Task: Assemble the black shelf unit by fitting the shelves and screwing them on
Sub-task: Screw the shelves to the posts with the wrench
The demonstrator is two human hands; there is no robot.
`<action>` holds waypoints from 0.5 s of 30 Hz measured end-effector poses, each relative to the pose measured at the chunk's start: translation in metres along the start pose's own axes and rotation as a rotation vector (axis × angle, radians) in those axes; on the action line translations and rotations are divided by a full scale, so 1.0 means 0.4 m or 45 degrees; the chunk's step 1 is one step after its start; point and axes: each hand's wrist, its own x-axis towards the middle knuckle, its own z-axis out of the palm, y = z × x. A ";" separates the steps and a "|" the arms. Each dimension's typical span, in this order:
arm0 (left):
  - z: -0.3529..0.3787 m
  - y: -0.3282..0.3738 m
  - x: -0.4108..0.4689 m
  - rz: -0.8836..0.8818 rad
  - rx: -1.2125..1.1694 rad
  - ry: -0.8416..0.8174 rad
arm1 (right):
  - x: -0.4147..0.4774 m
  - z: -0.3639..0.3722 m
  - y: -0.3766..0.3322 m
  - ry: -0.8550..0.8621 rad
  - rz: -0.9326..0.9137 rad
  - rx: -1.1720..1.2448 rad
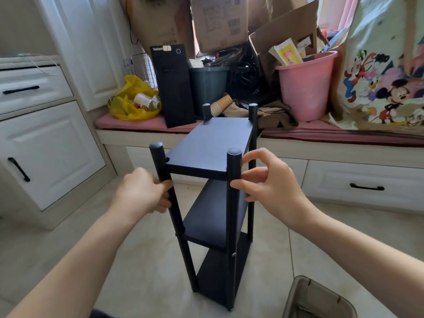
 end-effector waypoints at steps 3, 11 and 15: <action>0.041 0.030 -0.022 0.103 -0.322 -0.542 | 0.005 -0.004 -0.008 -0.049 -0.025 -0.084; 0.205 0.047 -0.040 0.274 -1.393 -0.882 | 0.020 -0.029 -0.058 0.019 -0.109 -0.350; 0.233 0.051 -0.033 0.293 -1.490 -0.836 | 0.026 -0.030 -0.076 -0.009 -0.124 -0.238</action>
